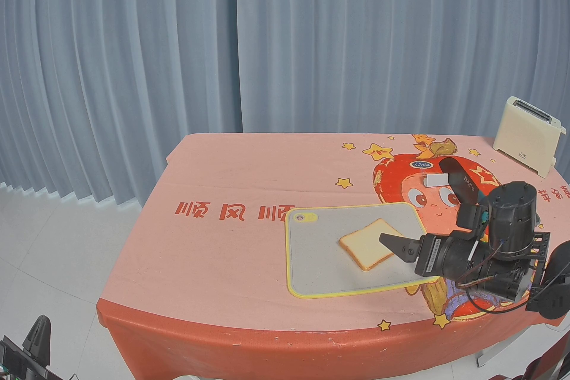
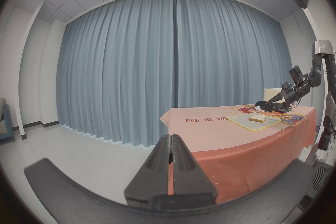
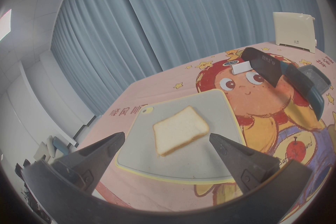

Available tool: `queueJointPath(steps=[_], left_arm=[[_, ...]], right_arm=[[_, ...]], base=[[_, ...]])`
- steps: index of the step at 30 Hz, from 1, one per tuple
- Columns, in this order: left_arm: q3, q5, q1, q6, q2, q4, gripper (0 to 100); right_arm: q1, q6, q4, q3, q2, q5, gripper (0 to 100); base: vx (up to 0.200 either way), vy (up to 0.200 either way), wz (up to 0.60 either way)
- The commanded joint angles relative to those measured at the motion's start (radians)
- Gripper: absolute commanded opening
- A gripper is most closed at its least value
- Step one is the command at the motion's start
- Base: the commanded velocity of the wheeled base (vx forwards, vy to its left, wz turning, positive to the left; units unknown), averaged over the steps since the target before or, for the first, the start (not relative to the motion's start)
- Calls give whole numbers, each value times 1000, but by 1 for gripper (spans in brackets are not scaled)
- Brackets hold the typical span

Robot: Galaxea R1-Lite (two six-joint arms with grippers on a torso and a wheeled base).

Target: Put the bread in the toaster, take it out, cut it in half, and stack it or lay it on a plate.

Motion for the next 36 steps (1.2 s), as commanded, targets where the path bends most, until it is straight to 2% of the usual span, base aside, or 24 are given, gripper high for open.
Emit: queueJointPath(steps=[1, 8, 14, 20, 36], left_arm=[[18, 0, 0, 1, -9, -1, 0], [18, 0, 0, 1, -9, -1, 0], [18, 0, 0, 1, -9, -1, 0], [18, 0, 0, 1, -9, -4, 0], [18, 0, 0, 1, -11, -7, 0]], right_arm=[[-2, -2, 5, -25, -78, 1, 100], [10, -5, 7, -26, -124, 1, 100], [10, -34, 30, -32, -200, 7, 100], [8, -33, 77, -49, -225, 36, 100], [10, -36, 77, -49, -220, 45, 100]], base=[[0, 0, 0], [0, 0, 0], [0, 0, 0], [0, 0, 0], [0, 0, 0]])
